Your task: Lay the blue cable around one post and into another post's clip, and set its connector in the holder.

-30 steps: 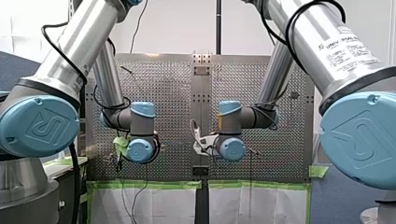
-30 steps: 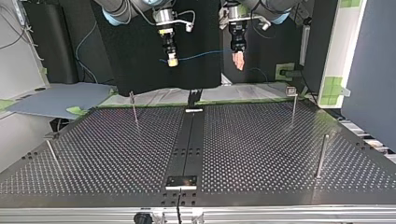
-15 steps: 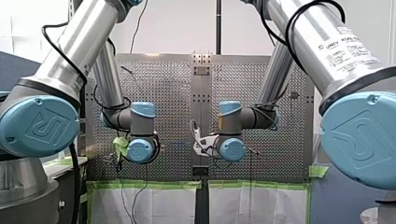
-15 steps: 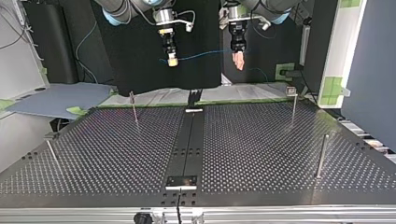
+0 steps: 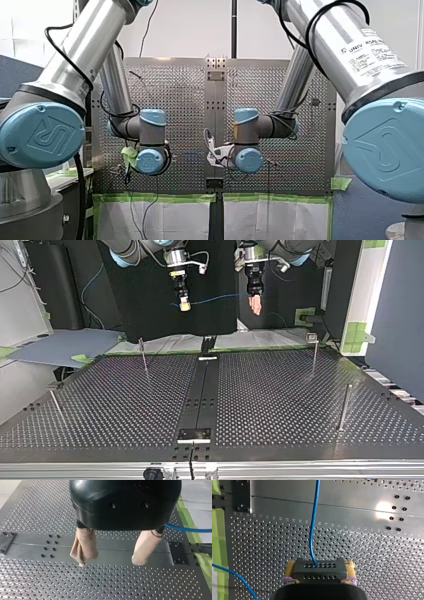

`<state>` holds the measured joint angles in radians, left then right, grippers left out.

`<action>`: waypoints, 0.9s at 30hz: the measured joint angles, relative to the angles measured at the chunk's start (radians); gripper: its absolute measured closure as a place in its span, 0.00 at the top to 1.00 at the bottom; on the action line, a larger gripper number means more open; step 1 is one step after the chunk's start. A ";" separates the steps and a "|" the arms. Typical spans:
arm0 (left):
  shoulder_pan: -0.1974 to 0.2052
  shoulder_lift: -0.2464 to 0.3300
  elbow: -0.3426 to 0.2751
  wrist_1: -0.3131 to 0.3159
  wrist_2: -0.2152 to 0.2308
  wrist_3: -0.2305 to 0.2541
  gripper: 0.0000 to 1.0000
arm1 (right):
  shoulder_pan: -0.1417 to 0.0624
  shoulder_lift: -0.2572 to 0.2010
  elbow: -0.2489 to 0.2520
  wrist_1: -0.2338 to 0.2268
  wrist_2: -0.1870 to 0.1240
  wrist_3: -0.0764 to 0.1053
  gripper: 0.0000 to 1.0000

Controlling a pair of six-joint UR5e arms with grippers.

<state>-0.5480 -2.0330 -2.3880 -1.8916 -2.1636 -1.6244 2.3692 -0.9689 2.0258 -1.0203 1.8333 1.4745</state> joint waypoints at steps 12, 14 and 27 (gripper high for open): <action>-0.016 0.016 -0.003 -0.016 -0.016 -0.016 1.00 | -0.002 -0.006 0.001 0.006 0.006 0.006 0.00; -0.030 0.030 -0.002 -0.030 -0.030 -0.026 1.00 | -0.001 -0.017 -0.005 0.017 0.017 0.017 0.00; -0.119 0.144 0.012 -0.145 -0.085 -0.124 1.00 | 0.003 -0.128 -0.021 0.128 0.092 0.128 0.00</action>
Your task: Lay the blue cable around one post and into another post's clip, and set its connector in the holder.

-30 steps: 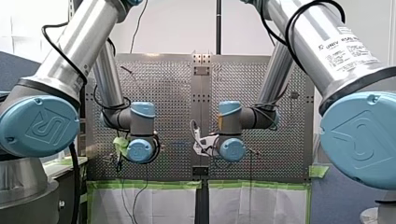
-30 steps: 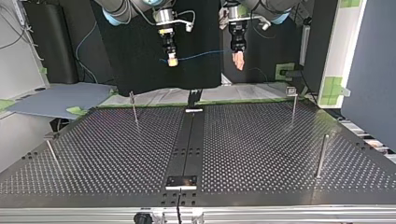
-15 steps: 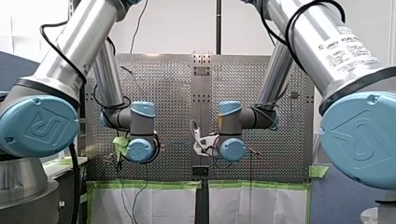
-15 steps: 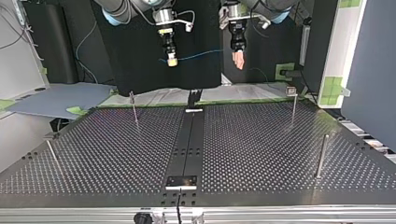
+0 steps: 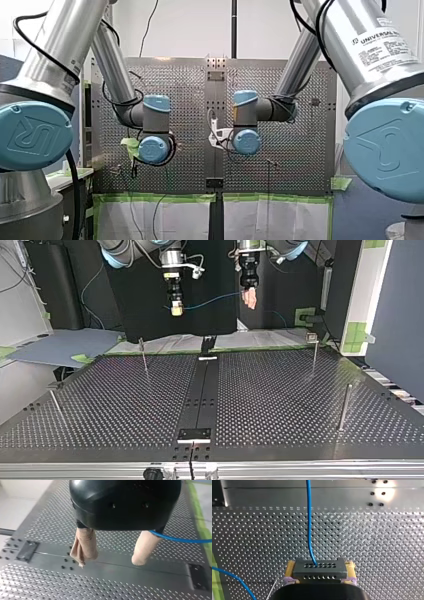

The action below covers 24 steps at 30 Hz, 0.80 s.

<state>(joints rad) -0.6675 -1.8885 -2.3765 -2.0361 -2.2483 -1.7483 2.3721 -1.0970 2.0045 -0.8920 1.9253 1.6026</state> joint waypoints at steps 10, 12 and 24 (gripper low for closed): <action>0.009 0.090 0.058 -0.090 -0.009 -0.070 1.00 | -0.007 -0.091 -0.046 0.091 0.000 0.026 0.00; 0.016 0.108 0.072 -0.108 -0.020 -0.081 1.00 | -0.007 -0.108 -0.063 0.108 0.000 0.025 0.00; 0.072 0.213 0.139 -0.213 -0.005 -0.080 1.00 | -0.007 -0.215 -0.169 0.215 -0.007 0.010 0.00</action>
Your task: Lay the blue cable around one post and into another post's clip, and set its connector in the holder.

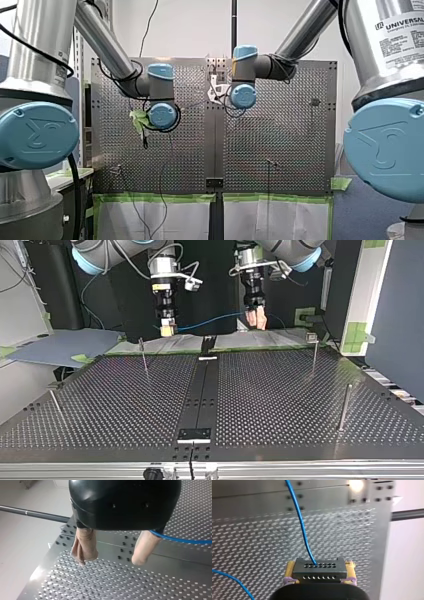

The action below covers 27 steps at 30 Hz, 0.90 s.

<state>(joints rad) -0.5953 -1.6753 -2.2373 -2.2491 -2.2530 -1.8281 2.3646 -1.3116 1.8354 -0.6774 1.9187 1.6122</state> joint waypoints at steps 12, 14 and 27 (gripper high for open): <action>0.099 0.104 0.046 -0.104 0.101 -0.074 1.00 | 0.000 -0.071 -0.112 0.112 -0.043 -0.003 0.00; 0.116 0.121 0.053 -0.121 0.118 -0.088 1.00 | 0.000 -0.071 -0.130 0.131 -0.058 -0.003 0.00; 0.232 0.237 0.128 -0.238 0.235 -0.135 1.00 | 0.001 -0.064 -0.186 0.210 -0.132 -0.016 0.00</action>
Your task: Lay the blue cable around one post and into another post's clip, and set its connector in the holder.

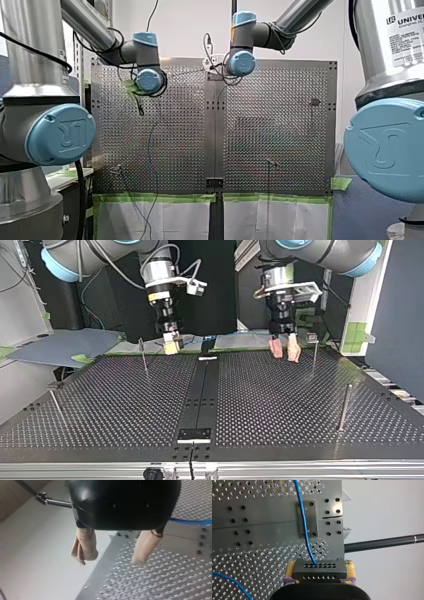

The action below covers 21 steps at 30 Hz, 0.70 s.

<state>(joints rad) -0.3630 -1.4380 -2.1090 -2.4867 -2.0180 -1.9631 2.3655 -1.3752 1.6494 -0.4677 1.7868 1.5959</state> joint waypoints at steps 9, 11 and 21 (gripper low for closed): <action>0.080 0.080 0.070 -0.080 0.080 0.019 1.00 | 0.008 0.052 -0.034 0.031 -0.018 -0.006 0.00; 0.093 0.093 0.082 -0.093 0.092 0.027 1.00 | 0.009 0.065 -0.040 0.038 -0.021 -0.007 0.00; 0.177 0.174 0.119 -0.177 0.114 0.053 1.00 | 0.031 0.122 -0.100 0.065 -0.041 -0.017 0.00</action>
<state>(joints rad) -0.1861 -1.2639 -1.9897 -2.6635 -1.9044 -1.9105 2.3966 -1.2535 1.5493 -0.4029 1.7454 1.5792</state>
